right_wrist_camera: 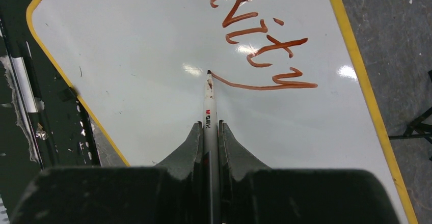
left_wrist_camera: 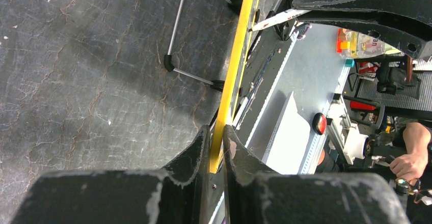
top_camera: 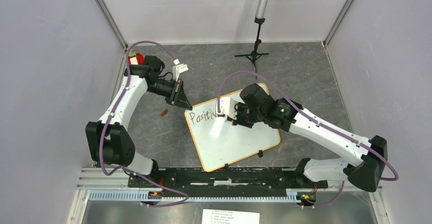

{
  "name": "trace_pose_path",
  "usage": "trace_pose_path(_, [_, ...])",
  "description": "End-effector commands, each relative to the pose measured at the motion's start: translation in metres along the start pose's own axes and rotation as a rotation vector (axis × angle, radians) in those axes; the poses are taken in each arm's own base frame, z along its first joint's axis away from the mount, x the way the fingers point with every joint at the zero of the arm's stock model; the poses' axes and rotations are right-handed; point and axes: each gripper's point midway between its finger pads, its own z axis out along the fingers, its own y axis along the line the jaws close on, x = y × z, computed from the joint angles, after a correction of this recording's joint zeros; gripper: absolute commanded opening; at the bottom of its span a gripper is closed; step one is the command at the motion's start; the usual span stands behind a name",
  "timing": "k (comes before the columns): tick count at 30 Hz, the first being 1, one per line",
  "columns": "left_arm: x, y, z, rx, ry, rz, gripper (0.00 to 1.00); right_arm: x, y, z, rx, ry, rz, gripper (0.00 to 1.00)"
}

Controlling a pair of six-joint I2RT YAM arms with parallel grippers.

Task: Write a sentence on the whiteboard

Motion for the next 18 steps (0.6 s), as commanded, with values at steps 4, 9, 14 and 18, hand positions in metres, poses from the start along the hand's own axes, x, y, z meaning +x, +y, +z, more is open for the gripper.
trace_pose_path(4, [-0.001, -0.007, -0.002, 0.007, -0.013, -0.007, 0.02, -0.039, -0.017, -0.013, 0.044, -0.096, -0.01, 0.0])
trace_pose_path(9, [-0.001, -0.007, -0.002, 0.011, -0.013, -0.003, 0.02, -0.046, -0.029, -0.033, 0.089, -0.142, 0.011, 0.0])
trace_pose_path(14, [-0.002, -0.008, -0.002, 0.01, -0.016, 0.001, 0.02, -0.033, -0.043, -0.041, 0.119, -0.137, 0.064, 0.0])
trace_pose_path(18, [-0.001, -0.007, -0.002, 0.008, -0.015, 0.003, 0.02, -0.027, -0.051, -0.05, 0.117, -0.152, 0.109, 0.0])
